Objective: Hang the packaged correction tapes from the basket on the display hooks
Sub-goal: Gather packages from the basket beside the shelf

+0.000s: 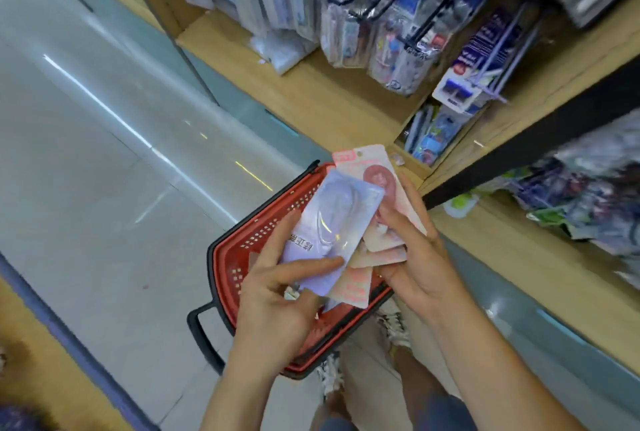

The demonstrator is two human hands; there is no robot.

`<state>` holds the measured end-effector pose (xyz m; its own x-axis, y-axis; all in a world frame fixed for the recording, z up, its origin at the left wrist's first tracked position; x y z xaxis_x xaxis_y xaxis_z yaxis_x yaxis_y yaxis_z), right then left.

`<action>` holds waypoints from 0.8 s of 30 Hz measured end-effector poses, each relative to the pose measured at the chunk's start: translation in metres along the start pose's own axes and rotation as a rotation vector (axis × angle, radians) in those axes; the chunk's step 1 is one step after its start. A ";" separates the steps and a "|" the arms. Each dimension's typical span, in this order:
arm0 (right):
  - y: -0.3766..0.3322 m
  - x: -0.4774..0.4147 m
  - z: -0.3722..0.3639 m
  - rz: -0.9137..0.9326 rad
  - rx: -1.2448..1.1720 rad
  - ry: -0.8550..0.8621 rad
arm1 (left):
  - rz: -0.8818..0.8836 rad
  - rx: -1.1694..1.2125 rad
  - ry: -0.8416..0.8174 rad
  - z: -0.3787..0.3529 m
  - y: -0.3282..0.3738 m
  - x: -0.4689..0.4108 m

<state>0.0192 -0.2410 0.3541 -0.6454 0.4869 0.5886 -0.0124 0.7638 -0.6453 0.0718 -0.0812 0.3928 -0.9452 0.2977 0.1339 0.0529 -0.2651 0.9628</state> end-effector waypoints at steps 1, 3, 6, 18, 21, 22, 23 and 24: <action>-0.008 0.012 -0.001 0.036 -0.007 0.011 | -0.021 -0.014 -0.097 -0.005 0.011 0.003; -0.024 0.034 0.002 0.099 -0.044 0.073 | -0.053 0.004 -0.219 -0.013 0.033 0.010; -0.047 0.065 0.016 0.189 -0.084 0.161 | -0.016 0.084 -0.201 -0.029 0.061 0.016; -0.182 0.221 0.142 0.745 0.166 0.337 | -0.350 -0.031 -0.472 -0.178 0.173 0.136; -0.210 0.259 0.180 0.823 0.173 0.376 | -0.077 -0.036 -0.642 -0.224 0.185 0.170; -0.218 0.273 0.192 0.851 0.172 0.387 | -0.020 -0.029 -0.638 -0.236 0.190 0.184; -0.225 0.286 0.203 0.866 0.163 0.393 | -0.018 -0.016 -0.608 -0.246 0.200 0.198; -0.229 0.298 0.217 0.866 0.159 0.408 | -0.009 0.002 -0.568 -0.256 0.210 0.213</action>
<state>-0.3363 -0.3634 0.5717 -0.1652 0.9861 -0.0175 0.2205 0.0196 -0.9752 -0.2012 -0.3080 0.5633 -0.6237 0.7469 0.2305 0.0469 -0.2586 0.9648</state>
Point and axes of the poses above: each hand's wrist, its own x-axis away from the middle knuckle, its own z-axis out of the back of the hand, y = z × x, the point moved 7 cm from there along -x, towards the middle knuckle, and after that the axes turned 12 degrees about y, right-handed, at the moved point
